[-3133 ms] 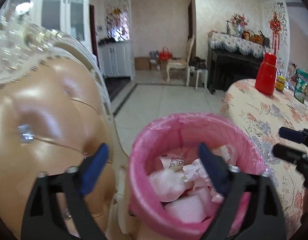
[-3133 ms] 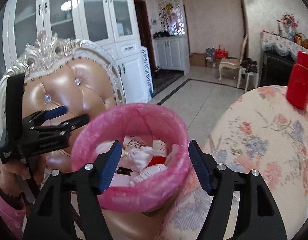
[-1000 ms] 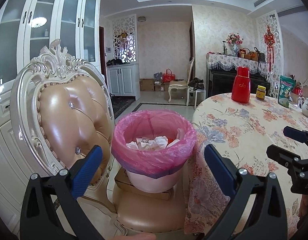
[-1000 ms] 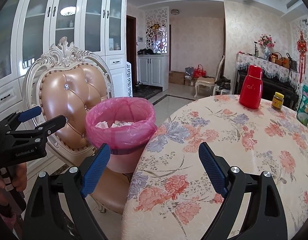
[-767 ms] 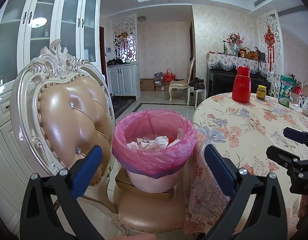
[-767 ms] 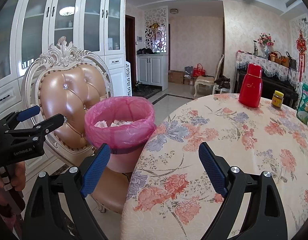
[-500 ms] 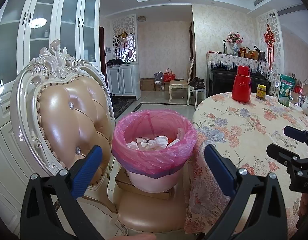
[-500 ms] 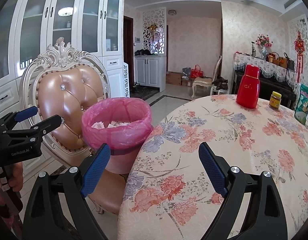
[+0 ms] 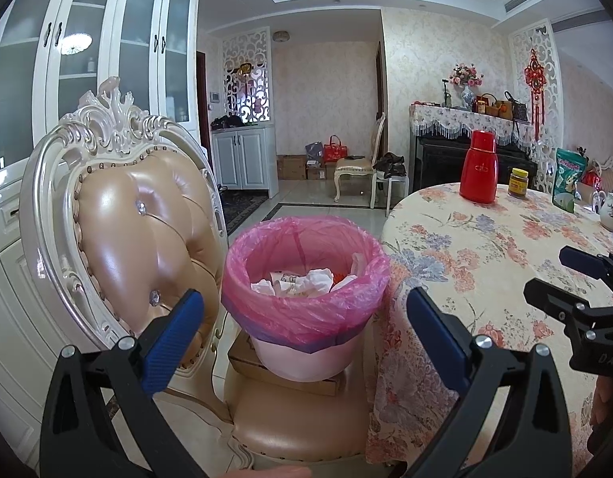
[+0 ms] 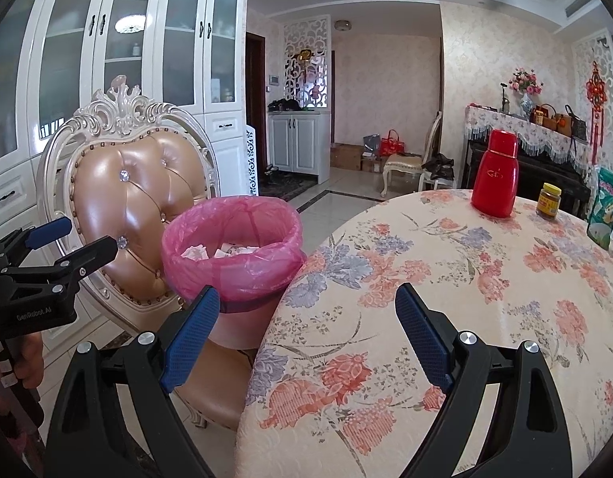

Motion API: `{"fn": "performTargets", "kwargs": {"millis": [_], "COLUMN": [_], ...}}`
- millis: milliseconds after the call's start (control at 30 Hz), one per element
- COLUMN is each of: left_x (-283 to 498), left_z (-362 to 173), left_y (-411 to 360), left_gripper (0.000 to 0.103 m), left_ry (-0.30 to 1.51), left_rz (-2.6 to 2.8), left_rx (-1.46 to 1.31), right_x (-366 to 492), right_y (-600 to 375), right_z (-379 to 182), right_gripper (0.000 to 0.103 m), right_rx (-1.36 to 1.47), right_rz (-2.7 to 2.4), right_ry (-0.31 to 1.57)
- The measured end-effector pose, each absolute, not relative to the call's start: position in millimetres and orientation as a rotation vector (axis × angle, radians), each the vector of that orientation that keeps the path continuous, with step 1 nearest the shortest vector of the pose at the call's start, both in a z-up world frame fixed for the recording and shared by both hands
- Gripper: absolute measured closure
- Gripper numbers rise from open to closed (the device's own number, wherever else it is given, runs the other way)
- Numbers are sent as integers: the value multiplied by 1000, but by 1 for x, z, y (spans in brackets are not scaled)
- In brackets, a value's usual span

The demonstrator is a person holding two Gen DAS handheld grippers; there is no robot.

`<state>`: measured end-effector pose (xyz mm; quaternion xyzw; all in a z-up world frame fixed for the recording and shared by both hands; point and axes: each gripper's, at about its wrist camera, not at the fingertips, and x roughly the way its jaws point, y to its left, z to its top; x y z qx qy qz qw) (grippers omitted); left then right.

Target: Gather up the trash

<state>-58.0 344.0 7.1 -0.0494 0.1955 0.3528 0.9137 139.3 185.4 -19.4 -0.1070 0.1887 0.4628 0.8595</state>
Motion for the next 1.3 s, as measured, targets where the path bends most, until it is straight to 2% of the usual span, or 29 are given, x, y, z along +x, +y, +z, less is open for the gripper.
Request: {"fn": "performTargets", "kwargs": {"millis": [1300], "left_x": [-65], "left_z": [0], "left_y": [345], "left_gripper": [4], "left_ry": [423], "left_rz": [716], "left_rx": [-107], "right_x": [138], "right_y": [195], "right_z": [-22], "right_gripper": [19], "right_rx": [-248], "right_rz": [1012], "right_ry": [404]}}
